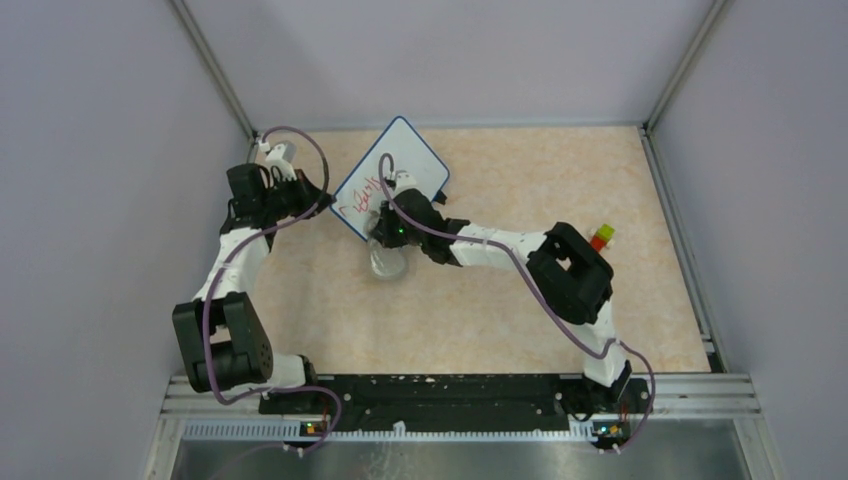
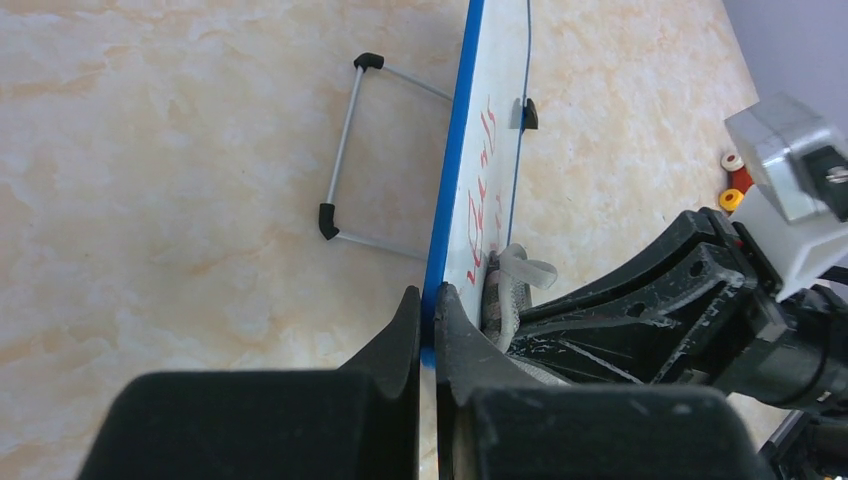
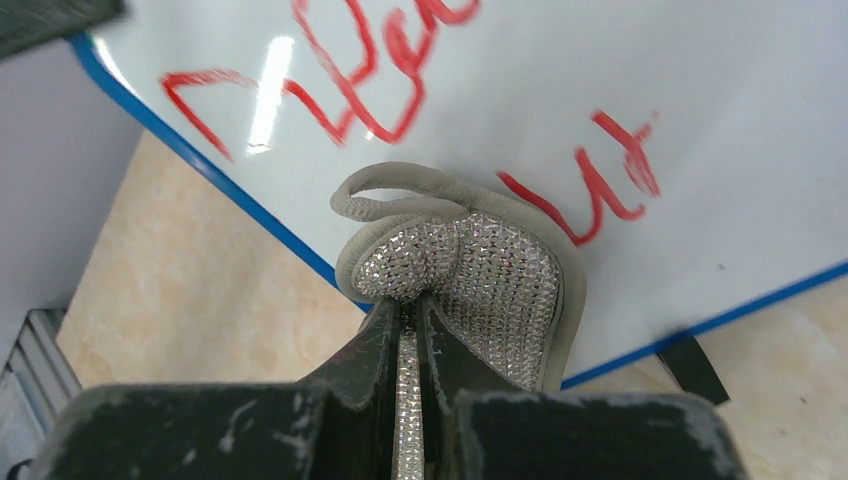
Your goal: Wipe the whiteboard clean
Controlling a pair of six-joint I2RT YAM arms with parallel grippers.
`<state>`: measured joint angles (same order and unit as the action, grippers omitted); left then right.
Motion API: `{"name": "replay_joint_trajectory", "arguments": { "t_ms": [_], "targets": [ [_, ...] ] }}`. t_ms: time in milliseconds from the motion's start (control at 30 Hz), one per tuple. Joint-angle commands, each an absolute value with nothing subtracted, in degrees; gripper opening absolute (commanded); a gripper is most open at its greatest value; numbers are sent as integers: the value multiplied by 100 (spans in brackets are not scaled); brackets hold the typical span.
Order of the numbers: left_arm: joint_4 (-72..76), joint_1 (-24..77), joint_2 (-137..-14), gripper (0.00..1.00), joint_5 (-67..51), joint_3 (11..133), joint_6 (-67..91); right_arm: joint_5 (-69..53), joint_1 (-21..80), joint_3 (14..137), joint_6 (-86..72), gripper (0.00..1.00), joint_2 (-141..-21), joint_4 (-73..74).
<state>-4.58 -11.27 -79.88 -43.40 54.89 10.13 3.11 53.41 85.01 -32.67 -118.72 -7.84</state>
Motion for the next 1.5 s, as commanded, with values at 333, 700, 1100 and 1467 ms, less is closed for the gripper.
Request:
{"name": "replay_joint_trajectory", "arguments": {
  "t_ms": [333,700,1100,1467],
  "targets": [
    [-488,-984,-7767,0,-4263,5424,879,303,5273,8900,-2964,0,-11248,-130],
    [-561,-961,-7810,0,-4188,5451,814,115,5197,10710,-3161,0,-12470,-267],
    [-650,-958,-7811,0,-4111,5493,784,-108,4784,8639,-3540,0,-12271,-651],
    [-650,-959,-7817,0,-4106,5504,774,-20,4745,7582,-3377,0,-11571,-534]
  ]
}}
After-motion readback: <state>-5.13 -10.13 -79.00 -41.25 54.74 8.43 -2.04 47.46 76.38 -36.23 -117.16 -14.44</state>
